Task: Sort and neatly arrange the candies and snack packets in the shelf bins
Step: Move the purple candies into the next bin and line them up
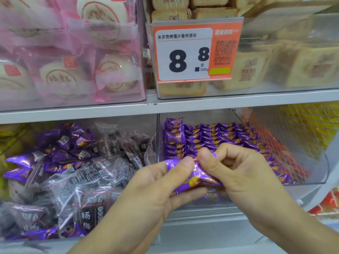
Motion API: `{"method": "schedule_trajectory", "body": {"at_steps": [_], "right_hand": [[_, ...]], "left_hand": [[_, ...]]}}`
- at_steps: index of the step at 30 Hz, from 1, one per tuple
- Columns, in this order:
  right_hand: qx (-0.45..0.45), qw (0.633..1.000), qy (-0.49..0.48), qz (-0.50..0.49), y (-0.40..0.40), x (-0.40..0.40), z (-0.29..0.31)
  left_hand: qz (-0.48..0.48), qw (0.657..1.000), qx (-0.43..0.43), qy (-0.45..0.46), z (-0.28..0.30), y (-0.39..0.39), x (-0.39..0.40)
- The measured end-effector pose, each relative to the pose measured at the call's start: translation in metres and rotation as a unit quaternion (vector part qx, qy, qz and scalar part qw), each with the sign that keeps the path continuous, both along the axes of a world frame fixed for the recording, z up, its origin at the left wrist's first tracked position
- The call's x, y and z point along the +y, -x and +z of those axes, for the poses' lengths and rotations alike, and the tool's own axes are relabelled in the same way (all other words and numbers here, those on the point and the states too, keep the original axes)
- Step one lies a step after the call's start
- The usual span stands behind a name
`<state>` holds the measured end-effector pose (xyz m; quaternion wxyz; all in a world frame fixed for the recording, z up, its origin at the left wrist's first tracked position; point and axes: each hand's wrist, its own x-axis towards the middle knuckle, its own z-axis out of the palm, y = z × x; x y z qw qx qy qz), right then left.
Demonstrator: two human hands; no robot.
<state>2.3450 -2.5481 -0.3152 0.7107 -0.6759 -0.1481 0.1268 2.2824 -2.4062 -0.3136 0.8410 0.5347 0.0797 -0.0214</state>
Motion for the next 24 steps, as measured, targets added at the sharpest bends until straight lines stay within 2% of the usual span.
{"method": "schedule_trajectory", "body": {"at_steps": [4, 6, 8, 10, 11, 12, 14, 15, 17, 19, 21, 24], "right_hand": [[-0.090, 0.996, 0.022, -0.004, -0.009, 0.000, -0.011], [-0.106, 0.993, 0.027, 0.038, -0.014, -0.004, -0.008], [-0.080, 0.989, 0.039, 0.118, -0.019, -0.010, -0.003], [-0.079, 0.980, 0.063, 0.172, -0.023, -0.015, 0.001], [-0.087, 0.978, 0.071, 0.178, -0.024, -0.016, 0.004], [-0.097, 0.977, 0.078, 0.175, -0.024, -0.016, 0.006], [-0.111, 0.976, 0.090, 0.165, -0.024, -0.016, 0.007], [-0.114, 0.976, 0.092, 0.160, -0.025, -0.016, 0.006], [-0.110, 0.977, 0.086, 0.163, -0.026, -0.014, 0.005], [-0.096, 0.974, 0.075, 0.190, -0.028, -0.011, 0.003], [-0.086, 0.970, 0.079, 0.212, -0.029, -0.007, -0.001], [-0.096, 0.968, 0.129, 0.194, -0.039, -0.002, -0.008]], "left_hand": [[-0.001, 1.000, -0.022, 0.007, -0.009, 0.001, 0.000], [-0.014, 0.999, -0.041, -0.017, -0.010, 0.002, 0.004], [-0.017, 0.995, -0.069, -0.072, -0.010, 0.004, 0.009], [-0.006, 0.980, -0.096, -0.175, -0.011, 0.006, 0.013], [0.016, 0.957, -0.120, -0.264, -0.012, 0.007, 0.015], [0.044, 0.916, -0.148, -0.369, -0.012, 0.009, 0.016], [0.089, 0.817, -0.195, -0.536, -0.015, 0.010, 0.019], [0.095, 0.802, -0.195, -0.556, -0.014, 0.009, 0.021], [0.113, 0.814, -0.191, -0.537, -0.010, 0.008, 0.024], [0.144, 0.812, -0.199, -0.530, -0.006, 0.006, 0.029], [0.164, 0.786, -0.212, -0.558, -0.004, 0.002, 0.034], [0.145, 0.749, -0.198, -0.616, -0.006, -0.002, 0.047]]}}
